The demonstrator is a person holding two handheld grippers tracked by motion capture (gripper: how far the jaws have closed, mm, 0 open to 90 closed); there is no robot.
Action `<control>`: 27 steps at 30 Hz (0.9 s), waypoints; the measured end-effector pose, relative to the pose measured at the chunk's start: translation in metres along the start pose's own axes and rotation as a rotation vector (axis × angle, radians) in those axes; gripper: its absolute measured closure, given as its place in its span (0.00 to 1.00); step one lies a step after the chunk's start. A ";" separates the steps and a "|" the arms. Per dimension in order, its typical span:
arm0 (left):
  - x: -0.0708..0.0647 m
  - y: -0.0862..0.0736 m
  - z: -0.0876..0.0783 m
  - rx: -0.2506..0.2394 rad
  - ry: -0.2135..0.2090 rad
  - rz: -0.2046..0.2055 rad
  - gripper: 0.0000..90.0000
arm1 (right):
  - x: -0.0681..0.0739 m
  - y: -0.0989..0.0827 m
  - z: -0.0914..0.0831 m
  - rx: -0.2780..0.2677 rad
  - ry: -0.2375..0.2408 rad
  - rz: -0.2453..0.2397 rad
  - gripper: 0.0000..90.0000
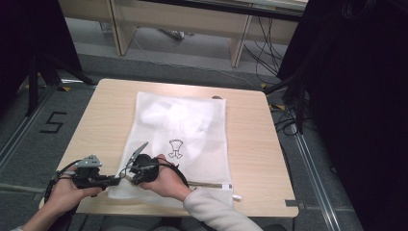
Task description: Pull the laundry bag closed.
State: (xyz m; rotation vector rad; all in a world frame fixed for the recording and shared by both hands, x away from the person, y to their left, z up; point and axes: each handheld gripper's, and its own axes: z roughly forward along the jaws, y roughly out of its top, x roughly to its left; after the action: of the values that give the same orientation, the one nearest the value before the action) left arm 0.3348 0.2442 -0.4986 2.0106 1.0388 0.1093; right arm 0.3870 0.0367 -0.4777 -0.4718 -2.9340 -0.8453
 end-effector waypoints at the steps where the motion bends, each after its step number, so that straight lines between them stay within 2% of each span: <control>1: 0.000 0.000 0.000 0.001 -0.001 -0.002 0.95 | -0.001 -0.001 0.001 0.004 0.001 -0.001 0.92; 7: 0.000 0.000 0.000 -0.005 -0.001 -0.004 0.95 | 0.001 -0.001 0.000 0.010 -0.007 0.004 0.92; 8: 0.000 0.000 0.000 -0.005 0.001 -0.004 0.95 | 0.001 -0.002 0.001 0.029 -0.007 -0.007 0.92; 9: 0.000 0.000 0.000 -0.004 0.003 -0.005 0.95 | 0.001 -0.002 0.001 0.029 -0.007 -0.007 0.92; 10: 0.001 0.000 -0.002 0.020 -0.005 0.001 0.95 | 0.000 -0.004 0.001 0.030 0.005 -0.012 0.92; 13: 0.001 0.001 -0.002 0.020 -0.004 0.001 0.95 | 0.001 -0.005 0.000 0.028 -0.005 0.004 0.92; 14: 0.001 0.000 -0.001 0.002 0.000 -0.003 0.95 | 0.001 -0.005 0.000 0.026 -0.004 0.002 0.92; 18: 0.001 0.001 -0.002 0.018 -0.005 -0.001 0.95 | 0.001 -0.005 0.000 0.027 -0.007 0.000 0.92; 21: 0.001 0.000 -0.002 0.010 0.005 -0.002 0.95 | 0.000 -0.006 -0.001 0.029 -0.001 -0.008 0.92; 22: 0.001 -0.001 -0.001 -0.011 -0.001 -0.007 0.95 | 0.000 -0.007 -0.001 0.028 -0.004 0.000 0.92; 24: 0.001 -0.001 -0.001 -0.013 -0.003 -0.010 0.95 | -0.001 -0.009 -0.002 0.032 -0.005 0.003 0.92; 27: 0.001 0.000 -0.002 0.010 0.003 -0.001 0.95 | -0.001 -0.010 -0.003 0.028 -0.006 0.003 0.92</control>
State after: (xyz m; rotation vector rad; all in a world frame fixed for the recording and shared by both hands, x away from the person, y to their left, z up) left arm 0.3346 0.2457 -0.4972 2.0199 1.0440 0.1074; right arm 0.3850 0.0262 -0.4803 -0.4770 -2.9453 -0.8026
